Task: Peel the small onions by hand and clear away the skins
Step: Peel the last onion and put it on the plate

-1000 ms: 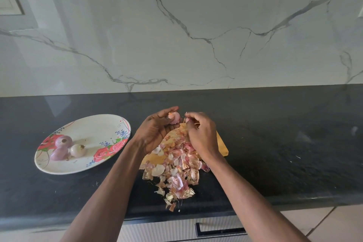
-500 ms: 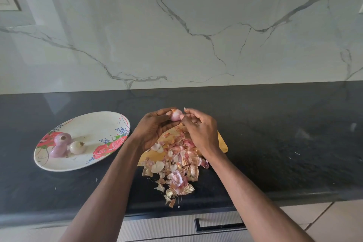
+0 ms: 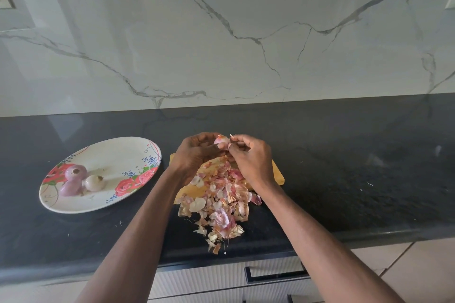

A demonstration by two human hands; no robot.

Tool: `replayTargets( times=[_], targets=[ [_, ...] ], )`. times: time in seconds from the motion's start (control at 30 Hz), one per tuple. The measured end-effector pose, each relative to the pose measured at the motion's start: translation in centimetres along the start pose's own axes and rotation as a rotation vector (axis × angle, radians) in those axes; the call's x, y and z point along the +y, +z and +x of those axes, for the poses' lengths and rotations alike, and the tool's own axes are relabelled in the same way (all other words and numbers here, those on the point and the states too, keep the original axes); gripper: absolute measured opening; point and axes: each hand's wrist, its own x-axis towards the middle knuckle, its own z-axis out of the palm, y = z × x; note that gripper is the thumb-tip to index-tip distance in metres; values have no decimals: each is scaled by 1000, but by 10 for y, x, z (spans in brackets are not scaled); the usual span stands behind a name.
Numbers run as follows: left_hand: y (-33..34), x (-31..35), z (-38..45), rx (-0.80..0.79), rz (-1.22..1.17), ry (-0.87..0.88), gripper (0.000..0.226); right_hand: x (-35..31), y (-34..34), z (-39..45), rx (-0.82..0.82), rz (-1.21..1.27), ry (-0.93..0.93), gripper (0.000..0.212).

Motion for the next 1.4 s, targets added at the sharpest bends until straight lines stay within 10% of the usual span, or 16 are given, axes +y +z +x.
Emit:
replayTargets(
  times=[0.7, 1.07, 1.4],
  targets=[
    [11, -7, -5, -101, 221, 199, 20, 4, 6, -7, 151, -97, -219, 5],
    [8, -4, 2, -32, -185, -111, 20, -4, -3, 5, 53, 369, 305, 12],
    [4, -6, 5, 1, -174, -123, 23, -3, -2, 2, -63, 30, 157, 28]
  ],
)
